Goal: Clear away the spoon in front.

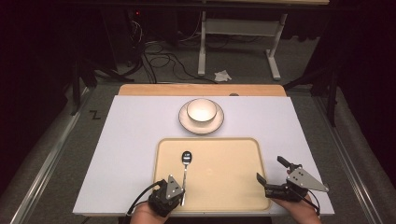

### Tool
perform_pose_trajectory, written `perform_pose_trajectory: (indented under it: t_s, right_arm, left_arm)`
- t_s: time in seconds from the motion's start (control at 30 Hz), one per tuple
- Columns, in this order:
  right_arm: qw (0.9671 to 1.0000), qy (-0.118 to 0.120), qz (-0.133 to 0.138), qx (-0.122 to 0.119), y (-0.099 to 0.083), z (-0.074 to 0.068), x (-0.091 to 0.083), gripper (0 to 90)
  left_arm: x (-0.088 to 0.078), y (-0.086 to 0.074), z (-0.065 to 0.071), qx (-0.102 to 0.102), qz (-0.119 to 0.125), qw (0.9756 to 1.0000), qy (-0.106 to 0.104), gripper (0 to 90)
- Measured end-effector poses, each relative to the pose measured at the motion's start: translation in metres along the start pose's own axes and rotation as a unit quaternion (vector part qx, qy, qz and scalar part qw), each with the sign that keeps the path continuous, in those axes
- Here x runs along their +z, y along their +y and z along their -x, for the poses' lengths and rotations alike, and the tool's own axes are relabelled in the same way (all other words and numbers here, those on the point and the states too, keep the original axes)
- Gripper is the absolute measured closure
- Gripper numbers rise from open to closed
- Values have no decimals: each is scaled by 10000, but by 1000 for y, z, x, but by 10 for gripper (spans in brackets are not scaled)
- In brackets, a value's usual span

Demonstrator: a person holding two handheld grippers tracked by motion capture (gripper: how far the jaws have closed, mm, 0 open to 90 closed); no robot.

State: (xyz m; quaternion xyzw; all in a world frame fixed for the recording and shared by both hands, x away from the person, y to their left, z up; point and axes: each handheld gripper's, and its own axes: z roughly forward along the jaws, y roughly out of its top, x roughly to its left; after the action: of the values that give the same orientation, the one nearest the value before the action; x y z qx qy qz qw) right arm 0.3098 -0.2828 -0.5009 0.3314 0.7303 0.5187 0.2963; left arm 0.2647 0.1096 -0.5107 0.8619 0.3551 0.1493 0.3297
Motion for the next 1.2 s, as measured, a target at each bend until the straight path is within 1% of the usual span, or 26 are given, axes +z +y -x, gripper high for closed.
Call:
perform_pose_trajectory:
  t_s: [0.27,0.63,0.7,0.73,0.77,0.83,0.87,0.9,1.0,1.1,1.13,1.2]
  right_arm:
    - [10000,13,3,0,0,-1,0,36]
    - [10000,15,4,5,0,-1,0,36]
    - [10000,10,4,-7,0,-1,0,36]
    - [10000,9,3,-10,0,0,0,36]
    - [10000,8,8,-16,0,0,-1,36]
    - [10000,9,16,-4,0,0,-1,35]
    - [10000,9,21,-9,0,0,-1,36]
    - [10000,6,26,-8,0,1,-1,35]
    - [10000,12,23,-7,0,1,-1,35]
    - [10000,13,3,18,0,0,-1,35]
    - [10000,12,3,15,0,0,-1,35]
    - [10000,2,7,23,0,0,-1,35]
  left_arm:
    - [3,3,4,85,17,10000,-36,900]
    - [4,4,3,66,45,9999,-81,900]
    - [3,4,1,55,63,10000,-10,864]
    - [1,3,-1,35,99,9999,-11,853]
    - [-1,3,-4,3,139,9999,15,841]
    - [-6,2,-12,-89,301,9995,66,791]
    - [-6,2,-12,-89,301,9995,66,772]
    - [-12,0,-22,-198,417,9987,209,738]
    - [-21,-5,-42,-282,583,9971,393,621]
    - [-31,-13,-65,-572,793,9938,521,545]
    - [-35,-17,-72,-668,861,9924,574,513]
    - [-42,-23,-86,-807,950,9902,630,463]
